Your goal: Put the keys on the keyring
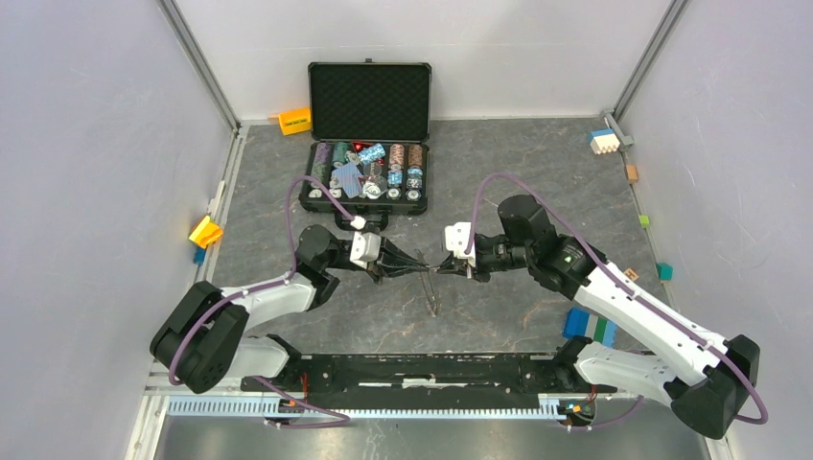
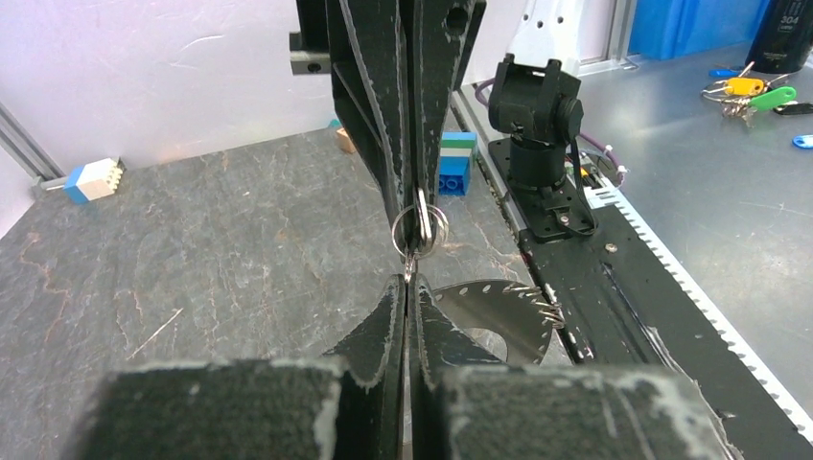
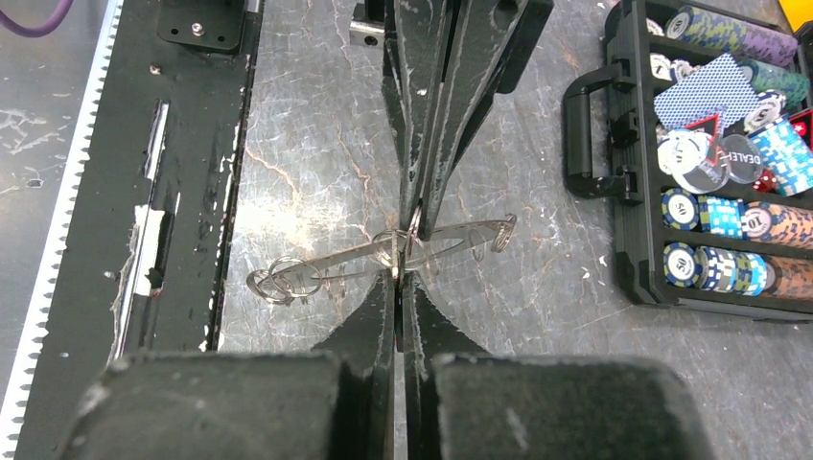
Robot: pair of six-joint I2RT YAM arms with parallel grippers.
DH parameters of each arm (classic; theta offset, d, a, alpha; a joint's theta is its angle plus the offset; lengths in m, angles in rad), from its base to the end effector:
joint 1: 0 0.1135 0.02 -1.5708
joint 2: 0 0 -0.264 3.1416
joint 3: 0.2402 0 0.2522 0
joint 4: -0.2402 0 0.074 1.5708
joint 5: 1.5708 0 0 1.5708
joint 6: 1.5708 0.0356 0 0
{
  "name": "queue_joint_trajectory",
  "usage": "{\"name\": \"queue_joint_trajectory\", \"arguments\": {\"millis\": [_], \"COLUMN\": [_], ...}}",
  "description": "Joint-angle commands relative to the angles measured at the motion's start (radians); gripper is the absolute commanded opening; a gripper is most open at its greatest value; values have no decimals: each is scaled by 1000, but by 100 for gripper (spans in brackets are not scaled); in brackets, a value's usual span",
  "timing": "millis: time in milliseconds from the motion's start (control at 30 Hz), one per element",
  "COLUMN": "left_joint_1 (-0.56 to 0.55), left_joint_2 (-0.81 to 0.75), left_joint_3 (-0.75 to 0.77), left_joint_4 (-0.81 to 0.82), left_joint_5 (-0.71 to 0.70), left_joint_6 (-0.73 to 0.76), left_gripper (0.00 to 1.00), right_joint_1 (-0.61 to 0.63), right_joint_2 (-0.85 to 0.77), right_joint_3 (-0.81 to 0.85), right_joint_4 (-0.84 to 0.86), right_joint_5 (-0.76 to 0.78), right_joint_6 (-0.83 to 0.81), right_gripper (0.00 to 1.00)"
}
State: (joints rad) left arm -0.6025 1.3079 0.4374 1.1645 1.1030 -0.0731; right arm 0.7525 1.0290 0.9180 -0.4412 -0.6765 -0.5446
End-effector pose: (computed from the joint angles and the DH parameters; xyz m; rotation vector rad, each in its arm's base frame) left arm 0.1808 -0.1629 0.2459 1.2800 0.9021 -1.2381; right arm 0.1458 0.1670 0.3188 -1.5648 1.3956 0.8390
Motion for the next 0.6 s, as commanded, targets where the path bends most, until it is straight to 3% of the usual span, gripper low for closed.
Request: {"name": "queue_joint_trajectory", "arguments": {"millis": [0, 267, 567], "left_joint_1": [-3, -2, 19], "left_joint_2": [-30, -29, -64], "left_joint_3": [-3, 22, 112], "left_joint_4": [-23, -81, -255], "left_joint_5": [8, -10, -35], "left_joint_6": [101, 116, 126], "left_gripper": [2, 6, 65], "right_joint_1": [-1, -1, -1], "right_joint_2": [-4, 23, 98], "right_joint_3": [72, 117, 239], "right_joint_4": [-11, -42, -218], "right_joint_5": [10, 66, 243], "right_joint_6": [-5, 3, -75], "right_gripper": [0, 0, 0]}}
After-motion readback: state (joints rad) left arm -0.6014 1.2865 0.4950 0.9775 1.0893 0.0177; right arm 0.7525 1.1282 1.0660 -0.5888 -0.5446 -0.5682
